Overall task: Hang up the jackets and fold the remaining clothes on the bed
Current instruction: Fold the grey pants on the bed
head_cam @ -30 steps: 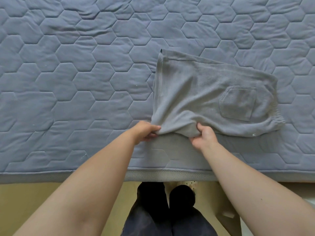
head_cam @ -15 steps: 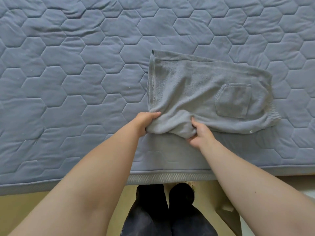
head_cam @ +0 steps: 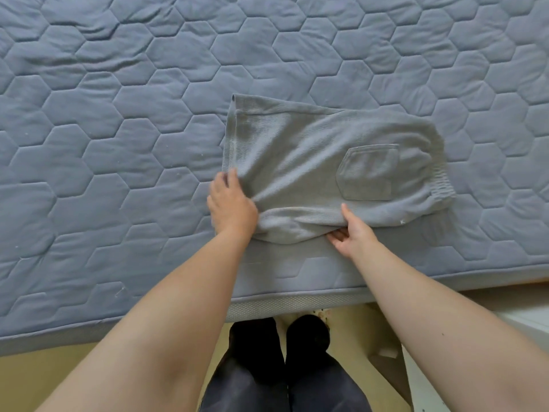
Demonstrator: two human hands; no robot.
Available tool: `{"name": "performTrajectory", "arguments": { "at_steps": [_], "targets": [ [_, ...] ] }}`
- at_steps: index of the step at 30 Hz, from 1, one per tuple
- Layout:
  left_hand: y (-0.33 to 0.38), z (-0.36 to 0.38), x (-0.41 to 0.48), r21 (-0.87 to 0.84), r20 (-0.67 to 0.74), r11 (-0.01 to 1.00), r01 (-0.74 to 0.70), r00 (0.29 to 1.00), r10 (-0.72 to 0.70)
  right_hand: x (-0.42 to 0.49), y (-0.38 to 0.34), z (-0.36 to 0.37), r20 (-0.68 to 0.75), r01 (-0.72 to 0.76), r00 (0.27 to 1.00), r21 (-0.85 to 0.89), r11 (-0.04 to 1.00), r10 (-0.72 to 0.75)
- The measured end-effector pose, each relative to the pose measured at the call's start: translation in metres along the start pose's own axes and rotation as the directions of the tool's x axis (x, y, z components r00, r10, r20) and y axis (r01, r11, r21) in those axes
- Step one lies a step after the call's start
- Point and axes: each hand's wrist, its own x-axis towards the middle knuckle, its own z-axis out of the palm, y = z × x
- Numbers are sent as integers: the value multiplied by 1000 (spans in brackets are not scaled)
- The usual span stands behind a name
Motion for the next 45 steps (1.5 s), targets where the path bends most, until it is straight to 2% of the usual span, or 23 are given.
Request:
{"name": "performTrajectory", "arguments": {
  "at_steps": [2,5,9,12,14,16,19,22,24,26,28,29,31,33,35,36,37,39,41,42,43,44,45],
  "targets": [
    [25,8,-9,113,95,950,-292,955,283,8,-14,-13,-39,34,999,36,999,-32],
    [55,28,-20,198,309,808,-555,817,486,23,-36,-35,-81,81,994,99,992,-73],
    [100,52,-31,160,380,686,-710,686,621,71,-72,-79,-109,127,988,173,977,-109],
    [134,68,-36,125,336,656,-744,654,678,55,-102,-87,-81,120,991,230,966,-104],
    [152,82,-34,115,364,697,-708,683,633,48,-115,-90,-66,137,990,216,967,-125],
    [168,96,-30,105,483,766,-635,706,519,55,-125,-96,-76,137,989,167,976,-125],
    [189,106,-27,144,644,788,-599,661,385,67,-137,-110,-91,188,980,157,970,-176],
    [196,101,-23,116,699,812,-572,628,343,70,-134,-117,-151,225,966,90,970,-209],
    [193,91,-18,21,693,850,-527,620,367,57,-132,-111,-219,295,934,31,955,-281],
    [188,75,-14,-199,662,921,-334,647,378,36,-132,-95,-262,443,842,-160,882,-471],
    [180,58,-13,-450,638,892,37,712,292,8,-127,-73,-156,620,702,-347,704,-695],
    [174,49,-11,-529,654,819,223,722,225,-7,-121,-63,-47,701,630,-395,593,-776],
    [154,37,-5,-600,716,620,506,685,133,-30,-102,-46,209,810,502,-453,372,-839],
    [129,30,5,-639,739,412,649,666,98,-40,-82,-34,509,862,424,-480,162,-749],
    [109,25,12,-666,744,246,705,651,150,-33,-66,-26,781,856,419,-509,-85,-463],
    [102,25,14,-668,744,209,715,649,157,-26,-60,-24,842,837,439,-511,-198,-314],
    [99,24,13,-663,748,207,720,649,139,-22,-56,-24,856,823,460,-511,-250,-236],
    [99,26,11,-668,722,299,682,691,38,-21,-51,-24,847,835,436,-507,-215,-304],
    [98,38,11,-707,593,448,547,804,-47,-16,-47,-24,746,838,322,-511,-191,-583],
    [100,42,9,-719,510,511,471,857,-71,-13,-49,-24,654,824,294,-542,-162,-697],
    [103,42,6,-728,453,544,417,888,-74,-5,-52,-23,549,805,319,-587,-85,-773],
    [105,43,4,-731,440,558,392,896,-54,-2,-57,-20,444,772,403,-635,36,-800],
    [108,43,3,-733,446,563,382,895,-26,3,-63,-18,345,716,540,-668,204,-768]
  ]
}}
